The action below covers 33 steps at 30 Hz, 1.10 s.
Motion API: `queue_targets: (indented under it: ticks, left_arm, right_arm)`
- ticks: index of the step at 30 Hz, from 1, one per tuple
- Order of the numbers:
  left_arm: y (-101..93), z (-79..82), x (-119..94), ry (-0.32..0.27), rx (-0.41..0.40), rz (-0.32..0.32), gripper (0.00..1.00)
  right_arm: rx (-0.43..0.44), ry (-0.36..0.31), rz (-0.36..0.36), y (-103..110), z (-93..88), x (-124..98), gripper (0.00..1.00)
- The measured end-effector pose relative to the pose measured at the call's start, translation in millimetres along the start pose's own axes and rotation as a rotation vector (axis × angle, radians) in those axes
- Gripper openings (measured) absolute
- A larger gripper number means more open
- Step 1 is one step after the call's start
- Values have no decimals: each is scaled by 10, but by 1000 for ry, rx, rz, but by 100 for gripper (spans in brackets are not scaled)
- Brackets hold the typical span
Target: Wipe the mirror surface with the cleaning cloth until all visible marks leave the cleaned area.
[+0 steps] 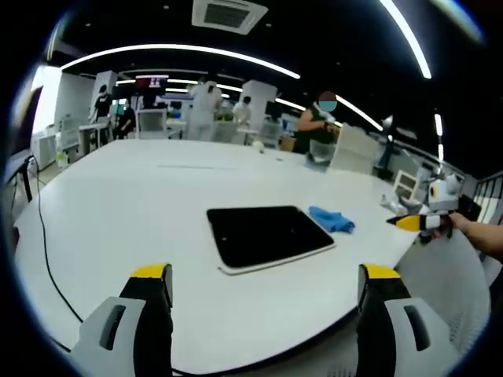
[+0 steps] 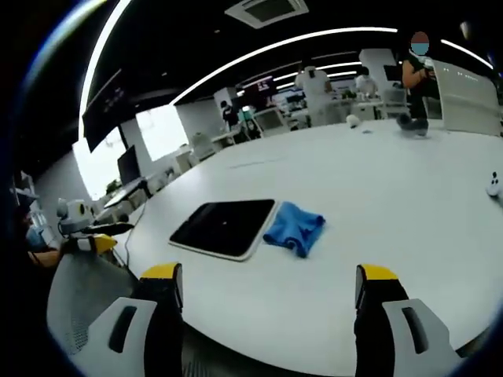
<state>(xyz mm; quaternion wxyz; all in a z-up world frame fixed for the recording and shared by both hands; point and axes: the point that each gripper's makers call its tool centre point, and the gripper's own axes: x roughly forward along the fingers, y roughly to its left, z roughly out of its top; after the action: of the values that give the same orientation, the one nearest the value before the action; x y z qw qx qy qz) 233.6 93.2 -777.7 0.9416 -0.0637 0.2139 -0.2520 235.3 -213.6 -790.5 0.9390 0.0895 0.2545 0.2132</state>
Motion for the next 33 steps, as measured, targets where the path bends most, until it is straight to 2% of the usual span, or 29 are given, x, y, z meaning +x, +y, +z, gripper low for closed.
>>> queue_targets:
  ticks: [6,33]
  left_arm:
    - [2,-3,-1,1,-2,2,98]
    - [6,-14,-7,6,-1,3,98]
  right_arm:
    - [0,-29,1,7,46,-10,90]
    - [1,-39,29,51,62,0,88]
